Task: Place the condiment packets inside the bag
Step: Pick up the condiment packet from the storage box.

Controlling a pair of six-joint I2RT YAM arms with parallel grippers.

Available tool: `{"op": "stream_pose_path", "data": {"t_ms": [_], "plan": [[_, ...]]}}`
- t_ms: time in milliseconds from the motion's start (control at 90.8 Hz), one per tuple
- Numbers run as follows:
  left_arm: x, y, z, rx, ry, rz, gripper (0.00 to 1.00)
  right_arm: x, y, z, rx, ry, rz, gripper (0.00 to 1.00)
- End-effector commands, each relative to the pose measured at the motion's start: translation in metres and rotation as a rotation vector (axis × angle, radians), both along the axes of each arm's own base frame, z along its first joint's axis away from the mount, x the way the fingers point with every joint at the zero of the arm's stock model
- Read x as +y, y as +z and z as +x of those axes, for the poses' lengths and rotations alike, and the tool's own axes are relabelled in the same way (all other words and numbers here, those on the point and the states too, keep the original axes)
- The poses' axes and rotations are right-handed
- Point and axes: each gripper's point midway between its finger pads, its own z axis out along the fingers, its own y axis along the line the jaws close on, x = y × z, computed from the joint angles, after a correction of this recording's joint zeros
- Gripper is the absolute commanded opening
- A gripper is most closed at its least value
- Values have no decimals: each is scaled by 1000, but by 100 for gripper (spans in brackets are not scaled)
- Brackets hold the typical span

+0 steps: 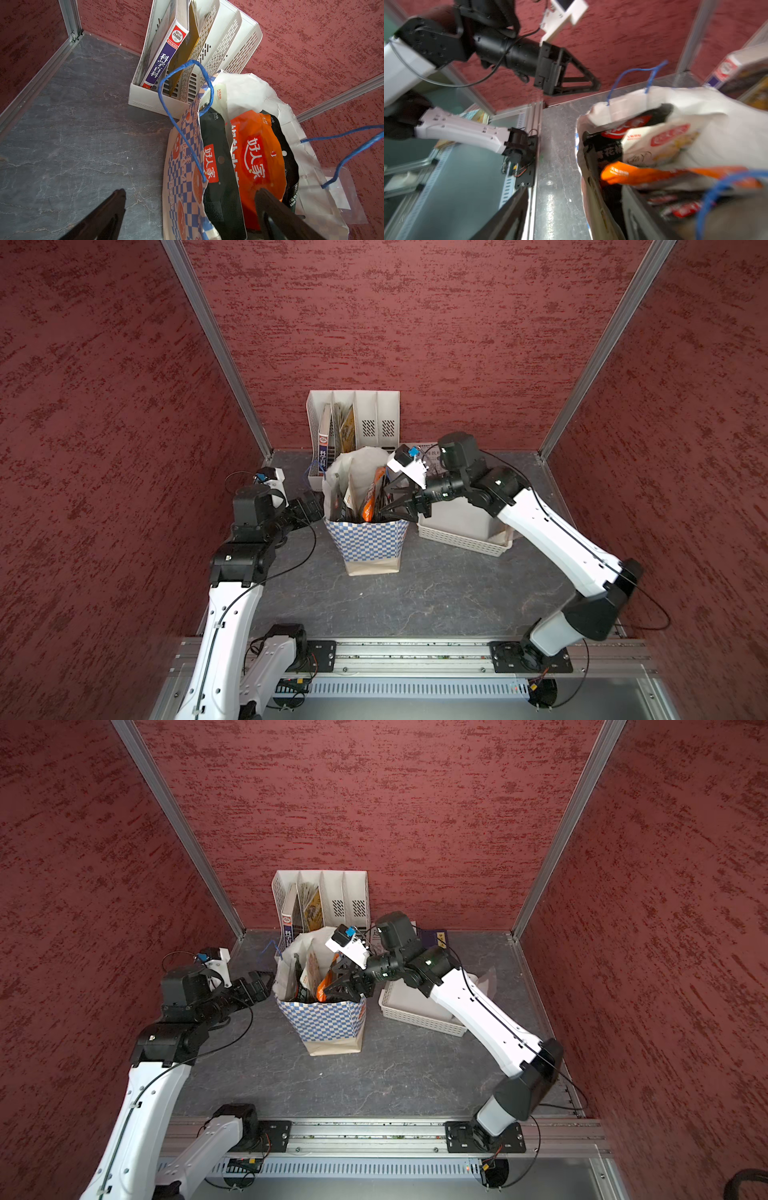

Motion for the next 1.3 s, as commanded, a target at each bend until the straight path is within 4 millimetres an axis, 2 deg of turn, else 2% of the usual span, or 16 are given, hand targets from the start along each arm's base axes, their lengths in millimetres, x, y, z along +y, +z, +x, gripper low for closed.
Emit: {"op": "stream_pose_path", "data": {"t_ms": [0, 55, 143, 209, 253, 309, 353, 584, 760, 915, 948, 1003, 1069, 1179, 1234, 1289], "plan": [[-4, 11, 9, -38, -29, -20, 100, -97, 28, 63, 2, -646, 57, 84], [-8, 7, 13, -31, -40, -40, 100, -169, -3, 83, 149, -937, 27, 84], [-12, 1, 18, -26, -55, -68, 100, -264, -53, 76, 289, -1258, -29, 85], [-15, -2, 19, -24, -66, -82, 100, -310, -83, 63, 365, -1404, -38, 86], [-16, -3, 20, -25, -73, -88, 100, -334, -100, 56, 402, -1481, -28, 87], [-17, -5, 21, -25, -79, -93, 100, -355, -114, 52, 429, -1551, -18, 89], [-18, -7, 21, -24, -85, -97, 100, -364, -124, 53, 450, -1574, -14, 93], [-23, -18, 20, 13, -112, -105, 100, -372, -175, 94, 586, -1571, 25, 93], [-24, -20, 16, 12, -122, -96, 100, -362, -200, 129, 657, -1520, 91, 77], [-21, -21, 17, 25, -112, -79, 100, -371, -218, 136, 676, -1570, 65, 51], [-19, -22, 17, 32, -102, -75, 100, -373, -221, 136, 676, -1579, 59, 42], [-15, -23, 18, 46, -82, -72, 99, -374, -223, 135, 674, -1584, 53, 23], [-10, -24, 19, 58, -67, -88, 97, -373, -218, 133, 660, -1574, 57, 0], [-13, -17, 24, 41, -85, -133, 92, -368, -189, 131, 589, -1534, 72, 0], [-17, -13, 27, 33, -106, -155, 89, -359, -162, 127, 529, -1484, 88, 0], [-21, -9, 31, 28, -124, -177, 87, -342, -131, 122, 457, -1405, 104, 0]]}}
